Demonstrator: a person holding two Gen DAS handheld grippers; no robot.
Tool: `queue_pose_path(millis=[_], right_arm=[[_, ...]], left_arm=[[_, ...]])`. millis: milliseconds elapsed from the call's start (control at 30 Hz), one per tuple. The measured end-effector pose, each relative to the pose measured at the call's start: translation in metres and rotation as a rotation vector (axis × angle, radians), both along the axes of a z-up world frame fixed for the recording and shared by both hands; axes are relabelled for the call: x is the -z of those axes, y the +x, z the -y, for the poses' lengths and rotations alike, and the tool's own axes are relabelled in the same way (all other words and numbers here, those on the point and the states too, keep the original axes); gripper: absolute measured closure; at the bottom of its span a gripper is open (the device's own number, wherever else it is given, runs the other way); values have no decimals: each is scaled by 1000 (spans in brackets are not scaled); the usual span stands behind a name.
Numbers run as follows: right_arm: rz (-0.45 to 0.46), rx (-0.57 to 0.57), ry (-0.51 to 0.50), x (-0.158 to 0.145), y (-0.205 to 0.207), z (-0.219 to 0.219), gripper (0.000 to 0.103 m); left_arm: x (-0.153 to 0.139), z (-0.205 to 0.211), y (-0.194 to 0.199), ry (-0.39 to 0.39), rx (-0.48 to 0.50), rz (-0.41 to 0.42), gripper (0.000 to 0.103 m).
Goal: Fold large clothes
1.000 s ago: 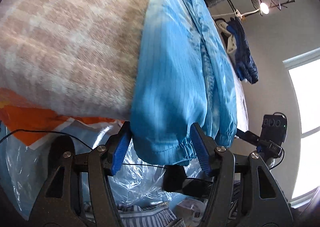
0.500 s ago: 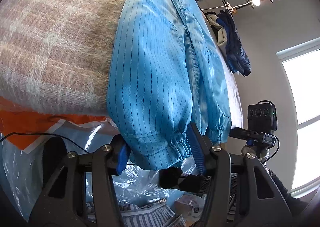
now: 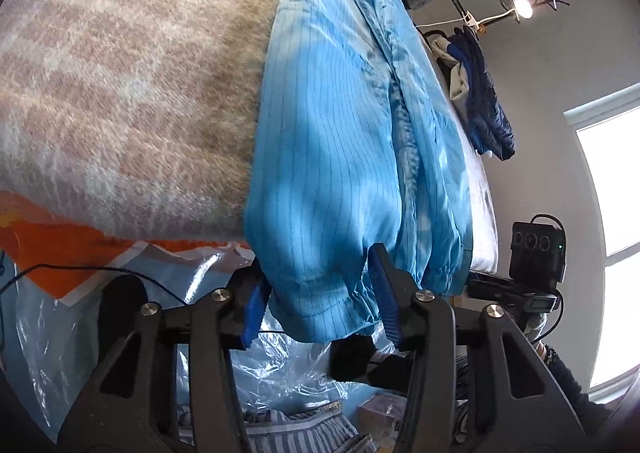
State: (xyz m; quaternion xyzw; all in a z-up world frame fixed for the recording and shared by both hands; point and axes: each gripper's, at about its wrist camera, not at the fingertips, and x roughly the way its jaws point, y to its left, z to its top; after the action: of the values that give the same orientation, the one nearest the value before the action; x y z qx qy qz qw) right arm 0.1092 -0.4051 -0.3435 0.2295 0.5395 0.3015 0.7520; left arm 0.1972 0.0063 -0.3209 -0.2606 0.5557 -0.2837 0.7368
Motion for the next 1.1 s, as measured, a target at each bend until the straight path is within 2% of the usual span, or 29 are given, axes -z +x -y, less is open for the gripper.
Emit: queue_pose_path(millis=[33, 133, 167, 200, 233, 267, 300, 333, 400, 467, 533, 633, 733, 967, 1100], right_arm=[[13, 9, 33, -3, 1, 1, 38], [-33, 20, 92, 4, 9, -1, 42], [-46, 17, 89, 8, 11, -2, 54], [-61, 12, 77, 14, 12, -9, 77], [-77, 8, 68, 18, 13, -15, 88], [-81, 5, 62, 21, 13, -18, 97], [-69, -1, 48, 18, 10, -19, 101], [-51, -13, 17, 13, 7, -19, 102], [-5, -39, -26, -1, -1, -19, 103], [14, -45, -5, -9, -4, -17, 103], [10, -39, -6, -5, -2, -21, 103], [-28, -39, -42, 8, 1, -31, 103], [-25, -31, 6, 0, -1, -29, 103], [29, 10, 144, -33, 6, -23, 103], [64, 12, 158, -56, 21, -21, 103]], left_arm=[[1, -2, 1, -11, -8, -2, 54], [8, -3, 3, -46, -21, -22, 54], [9, 0, 3, -52, -7, -27, 54], [9, 2, 2, -54, 9, -26, 60], [7, 7, 1, -50, 27, -20, 70], [4, 11, 0, -27, 50, -9, 74], [1, 12, -1, -20, 58, -6, 86], [-2, 11, -3, -34, 55, -9, 91], [-11, 4, -10, -115, 22, -25, 94], [-24, 3, -14, -154, 18, 5, 95], [-27, 12, -13, -120, 45, 29, 96], [-16, 20, -10, -87, 48, -9, 97], [-18, 15, -10, -130, 23, -32, 98], [-57, 15, 4, -236, -26, -24, 98], [-77, 22, 23, -262, -36, -26, 98]])
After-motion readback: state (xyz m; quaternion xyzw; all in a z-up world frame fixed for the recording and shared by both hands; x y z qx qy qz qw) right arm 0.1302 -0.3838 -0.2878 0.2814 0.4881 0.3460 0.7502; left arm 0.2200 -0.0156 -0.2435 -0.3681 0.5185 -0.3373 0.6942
